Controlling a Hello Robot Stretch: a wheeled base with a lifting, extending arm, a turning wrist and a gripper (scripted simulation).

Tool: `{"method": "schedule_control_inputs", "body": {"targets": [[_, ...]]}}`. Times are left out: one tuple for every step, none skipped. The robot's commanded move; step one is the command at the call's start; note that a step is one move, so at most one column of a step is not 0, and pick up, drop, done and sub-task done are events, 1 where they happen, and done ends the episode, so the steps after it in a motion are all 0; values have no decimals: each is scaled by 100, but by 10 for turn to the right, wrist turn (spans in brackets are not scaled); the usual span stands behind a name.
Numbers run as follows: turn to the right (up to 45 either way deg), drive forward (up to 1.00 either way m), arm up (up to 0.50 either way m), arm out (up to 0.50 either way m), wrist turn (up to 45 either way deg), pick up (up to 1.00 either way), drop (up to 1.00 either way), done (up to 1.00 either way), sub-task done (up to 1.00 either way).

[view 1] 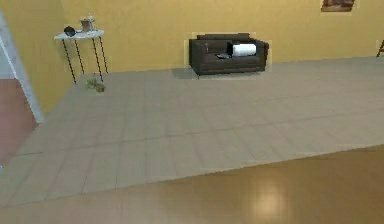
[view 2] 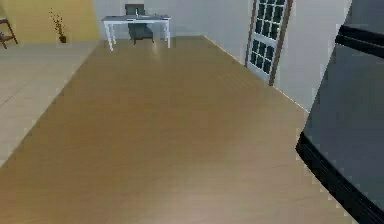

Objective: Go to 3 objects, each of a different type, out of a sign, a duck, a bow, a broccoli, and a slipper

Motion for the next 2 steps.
{"method": "schedule_control_inputs", "body": {"targets": [[-450, 0, 0, 0, 0, 0, 0, 0, 0], [-330, 0, 0, 0, 0, 0, 0, 0, 0]]}}
